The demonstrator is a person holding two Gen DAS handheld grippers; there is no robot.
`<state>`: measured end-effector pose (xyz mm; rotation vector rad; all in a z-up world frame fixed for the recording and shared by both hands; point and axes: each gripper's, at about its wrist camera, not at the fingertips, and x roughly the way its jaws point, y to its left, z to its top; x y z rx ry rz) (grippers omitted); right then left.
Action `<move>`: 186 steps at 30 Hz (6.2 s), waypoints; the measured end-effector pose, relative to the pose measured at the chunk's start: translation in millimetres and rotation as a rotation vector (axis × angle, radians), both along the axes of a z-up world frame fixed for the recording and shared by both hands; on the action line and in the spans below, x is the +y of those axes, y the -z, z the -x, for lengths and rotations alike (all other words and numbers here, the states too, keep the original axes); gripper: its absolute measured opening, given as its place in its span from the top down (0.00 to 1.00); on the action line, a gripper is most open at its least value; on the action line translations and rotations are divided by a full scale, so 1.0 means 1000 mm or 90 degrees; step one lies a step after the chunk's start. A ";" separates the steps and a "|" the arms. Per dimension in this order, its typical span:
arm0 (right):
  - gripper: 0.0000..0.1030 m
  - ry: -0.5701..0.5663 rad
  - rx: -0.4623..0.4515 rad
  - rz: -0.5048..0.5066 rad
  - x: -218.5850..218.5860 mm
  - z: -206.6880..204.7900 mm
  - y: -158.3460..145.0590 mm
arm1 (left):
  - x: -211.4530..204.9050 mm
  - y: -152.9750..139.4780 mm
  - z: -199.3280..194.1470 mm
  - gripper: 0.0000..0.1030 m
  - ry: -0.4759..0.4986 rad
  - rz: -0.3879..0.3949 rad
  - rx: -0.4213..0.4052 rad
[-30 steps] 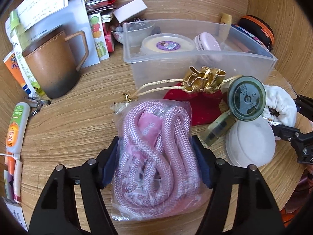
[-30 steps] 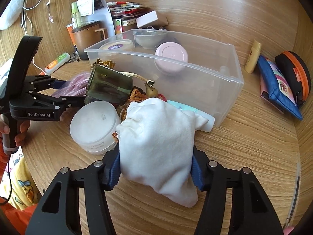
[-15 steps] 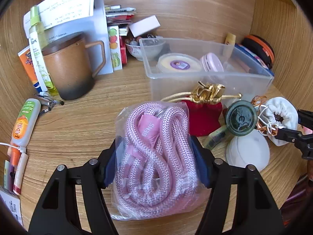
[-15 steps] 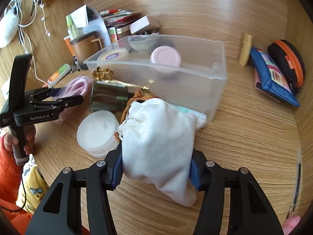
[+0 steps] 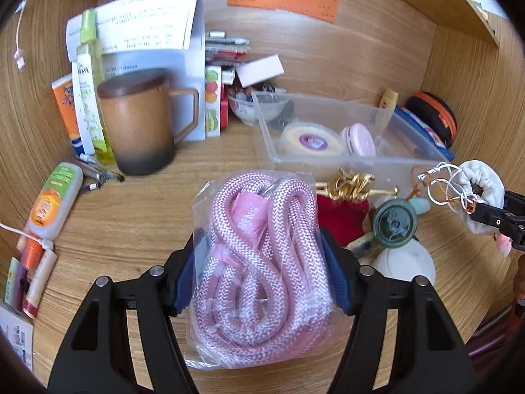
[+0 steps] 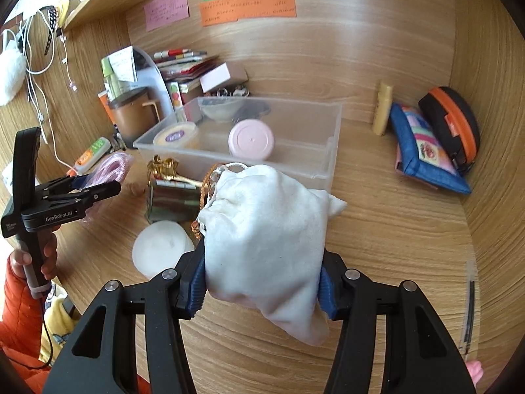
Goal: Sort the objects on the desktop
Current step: 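Lift both held items and carry them over the clear bin, then open both tools to release the rope bag and pouch into the bin, then move both tools back toward the teal bottle and seashell on the desk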
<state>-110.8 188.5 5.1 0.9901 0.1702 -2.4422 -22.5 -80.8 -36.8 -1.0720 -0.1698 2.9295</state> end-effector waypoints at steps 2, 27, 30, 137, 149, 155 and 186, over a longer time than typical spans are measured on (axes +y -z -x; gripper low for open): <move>0.51 0.001 0.009 0.002 0.001 -0.001 -0.005 | 0.000 -0.005 -0.001 0.36 0.003 -0.003 0.011; 0.51 0.012 0.114 -0.069 -0.016 0.041 -0.034 | 0.024 -0.068 0.038 0.36 0.075 -0.023 0.081; 0.51 0.009 0.112 -0.061 -0.021 0.051 -0.035 | 0.027 -0.075 0.048 0.36 0.077 -0.022 0.085; 0.00 0.074 0.171 -0.111 -0.023 0.051 -0.036 | 0.041 -0.074 0.057 0.01 0.037 0.086 0.047; 0.00 0.039 0.122 -0.184 -0.022 0.029 0.008 | 0.018 -0.019 0.032 0.01 0.023 0.152 -0.065; 0.00 0.021 0.048 -0.177 -0.018 0.038 0.027 | 0.001 0.006 0.032 0.01 0.013 0.147 -0.108; 0.02 0.152 -0.115 -0.091 -0.030 0.083 0.063 | -0.015 0.037 0.062 0.23 0.075 0.117 -0.125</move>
